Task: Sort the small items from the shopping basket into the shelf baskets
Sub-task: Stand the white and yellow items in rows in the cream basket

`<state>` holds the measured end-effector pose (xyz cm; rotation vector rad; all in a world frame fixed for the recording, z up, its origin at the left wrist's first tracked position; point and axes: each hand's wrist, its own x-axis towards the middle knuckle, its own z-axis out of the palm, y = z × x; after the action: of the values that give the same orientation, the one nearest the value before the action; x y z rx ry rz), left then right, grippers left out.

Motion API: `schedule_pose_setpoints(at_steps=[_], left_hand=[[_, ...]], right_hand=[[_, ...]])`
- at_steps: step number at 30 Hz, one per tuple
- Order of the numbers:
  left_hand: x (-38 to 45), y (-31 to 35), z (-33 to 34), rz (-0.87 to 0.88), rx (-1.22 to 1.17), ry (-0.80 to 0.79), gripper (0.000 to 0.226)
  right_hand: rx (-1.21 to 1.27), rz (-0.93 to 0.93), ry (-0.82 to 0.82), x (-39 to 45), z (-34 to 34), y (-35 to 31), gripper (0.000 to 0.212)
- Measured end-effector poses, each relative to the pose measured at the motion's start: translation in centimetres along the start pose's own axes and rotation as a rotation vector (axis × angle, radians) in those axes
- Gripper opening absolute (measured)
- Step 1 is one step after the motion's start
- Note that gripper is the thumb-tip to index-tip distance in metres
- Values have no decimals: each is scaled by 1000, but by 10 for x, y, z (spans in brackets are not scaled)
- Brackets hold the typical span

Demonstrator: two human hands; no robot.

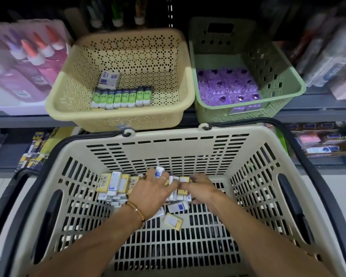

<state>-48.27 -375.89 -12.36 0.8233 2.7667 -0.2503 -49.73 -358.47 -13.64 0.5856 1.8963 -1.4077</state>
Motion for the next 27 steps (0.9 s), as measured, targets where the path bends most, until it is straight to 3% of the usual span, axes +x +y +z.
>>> schedule_pose_setpoints(at_steps=[2,6,13,19,27], left_hand=[[-4,-4,-7,32,16,-12,61],[-8,-15,-9,-10,-122,28,63],[-9,-17,-21,35,-341,132,64],[-18,-8,-27,-203,-829,209,46],[-77,-12,-113,-229,-1507,462,49]], right_hand=[[2,16,1,-3,-4,0,40],[158,32,4,-9,-15,0,32],[606,-7,-262,-35,-33,-11,29],[677,-132,-291,-74,-51,-31,31],[550,-389,-297,-151,-45,-93,54]])
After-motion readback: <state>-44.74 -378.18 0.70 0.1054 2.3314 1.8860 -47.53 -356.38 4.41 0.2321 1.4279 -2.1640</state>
